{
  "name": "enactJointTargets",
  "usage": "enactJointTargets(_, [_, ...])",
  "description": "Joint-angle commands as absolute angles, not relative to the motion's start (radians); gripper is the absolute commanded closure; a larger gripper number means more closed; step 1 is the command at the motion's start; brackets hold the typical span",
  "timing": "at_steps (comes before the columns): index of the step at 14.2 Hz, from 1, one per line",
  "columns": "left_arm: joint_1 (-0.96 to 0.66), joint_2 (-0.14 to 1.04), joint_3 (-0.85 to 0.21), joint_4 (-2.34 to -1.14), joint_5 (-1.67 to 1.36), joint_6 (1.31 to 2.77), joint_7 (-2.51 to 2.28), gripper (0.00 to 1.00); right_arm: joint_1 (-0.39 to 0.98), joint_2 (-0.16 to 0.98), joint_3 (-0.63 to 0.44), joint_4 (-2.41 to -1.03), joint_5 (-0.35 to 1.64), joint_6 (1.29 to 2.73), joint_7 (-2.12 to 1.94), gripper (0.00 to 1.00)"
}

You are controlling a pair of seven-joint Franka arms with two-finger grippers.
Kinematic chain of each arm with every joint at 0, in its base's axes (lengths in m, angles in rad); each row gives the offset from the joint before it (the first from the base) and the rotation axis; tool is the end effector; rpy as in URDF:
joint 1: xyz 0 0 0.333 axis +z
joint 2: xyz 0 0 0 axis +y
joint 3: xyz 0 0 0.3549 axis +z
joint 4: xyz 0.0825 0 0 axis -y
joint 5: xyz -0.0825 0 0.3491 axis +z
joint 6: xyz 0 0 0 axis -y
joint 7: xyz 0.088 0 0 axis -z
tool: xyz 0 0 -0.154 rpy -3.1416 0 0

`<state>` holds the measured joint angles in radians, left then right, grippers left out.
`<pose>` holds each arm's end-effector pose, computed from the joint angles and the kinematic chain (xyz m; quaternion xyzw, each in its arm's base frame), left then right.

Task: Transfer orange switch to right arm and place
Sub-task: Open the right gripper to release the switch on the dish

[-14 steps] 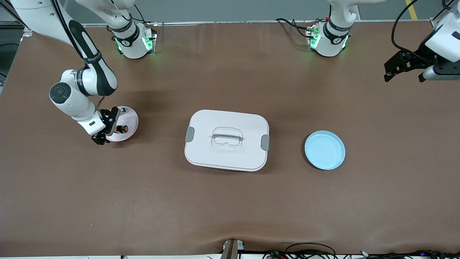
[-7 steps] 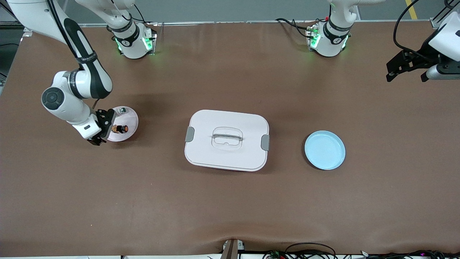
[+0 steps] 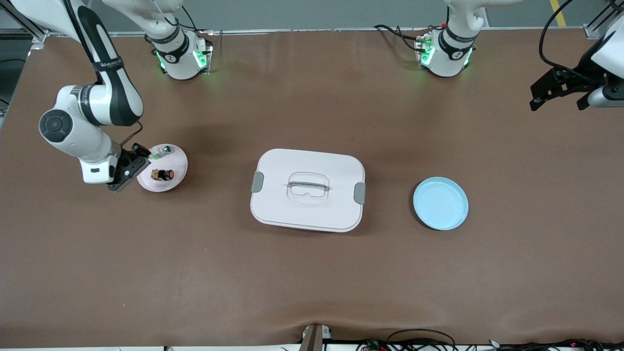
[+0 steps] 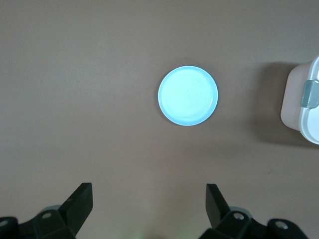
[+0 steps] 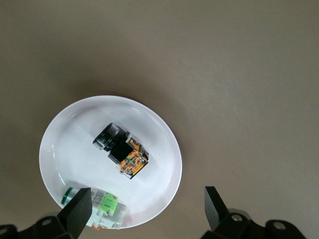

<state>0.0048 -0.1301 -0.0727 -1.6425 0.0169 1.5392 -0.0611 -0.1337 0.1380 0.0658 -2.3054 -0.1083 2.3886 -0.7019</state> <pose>0.4706 -0.0320 0.6466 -0.9998 0.0028 -0.0140 0.0123 0.4963 -0.0382 0.3005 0.9360 0.3495 -0.0368 0.0190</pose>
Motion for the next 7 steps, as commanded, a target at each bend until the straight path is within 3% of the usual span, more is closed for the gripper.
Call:
enactJointTargets(1, [0.023, -0.118, -0.074, -1.614, 0.005, 1.514, -0.057, 0.0, -0.166, 0.092, 0.078, -2.341, -0.106, 2.385, -0.438, 0.0])
enactJointTargets(7, [0.025, -0.117, -0.074, -1.611, 0.012, 1.514, -0.063, 0.0, -0.178, 0.043, 0.081, -2.349, -0.106, 2.388, -0.047, 0.0])
